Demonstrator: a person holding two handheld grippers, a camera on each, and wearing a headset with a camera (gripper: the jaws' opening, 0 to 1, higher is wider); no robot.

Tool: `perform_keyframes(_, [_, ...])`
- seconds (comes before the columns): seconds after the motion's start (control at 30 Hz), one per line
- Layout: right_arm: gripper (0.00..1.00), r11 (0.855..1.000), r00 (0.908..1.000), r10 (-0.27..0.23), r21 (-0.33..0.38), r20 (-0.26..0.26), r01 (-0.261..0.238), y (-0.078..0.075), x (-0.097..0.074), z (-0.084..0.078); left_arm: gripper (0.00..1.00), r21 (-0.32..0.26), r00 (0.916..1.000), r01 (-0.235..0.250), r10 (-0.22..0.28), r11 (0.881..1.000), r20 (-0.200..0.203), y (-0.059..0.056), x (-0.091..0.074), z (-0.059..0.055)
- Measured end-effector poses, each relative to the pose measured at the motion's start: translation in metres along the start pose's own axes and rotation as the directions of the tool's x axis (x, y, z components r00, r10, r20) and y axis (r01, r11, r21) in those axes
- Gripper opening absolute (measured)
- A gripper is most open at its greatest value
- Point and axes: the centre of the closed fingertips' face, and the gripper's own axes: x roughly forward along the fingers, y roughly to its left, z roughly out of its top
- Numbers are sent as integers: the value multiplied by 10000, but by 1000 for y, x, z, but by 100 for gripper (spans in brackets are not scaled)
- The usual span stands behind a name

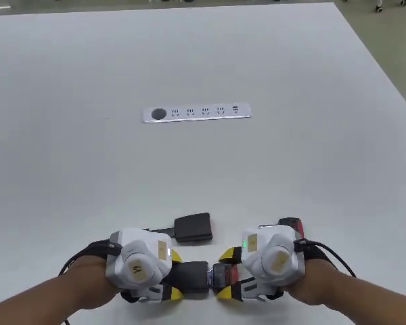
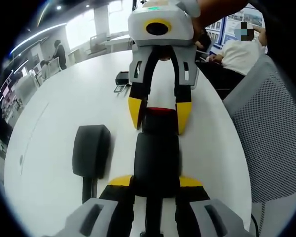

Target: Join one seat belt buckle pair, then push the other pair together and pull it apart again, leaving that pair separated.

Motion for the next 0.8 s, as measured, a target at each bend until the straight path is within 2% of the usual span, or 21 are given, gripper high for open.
perform_keyframes(0.37, [33,10000,9998,-3,-85,176,4,1,4,4,32,31,9999,37,-37,10000,153,2,-1,1])
perform_keyframes(0.8, [33,10000,9956,-80,1,937,80,4,-1,9,32,227,9982,317,-328,9992,500,5,0,-2])
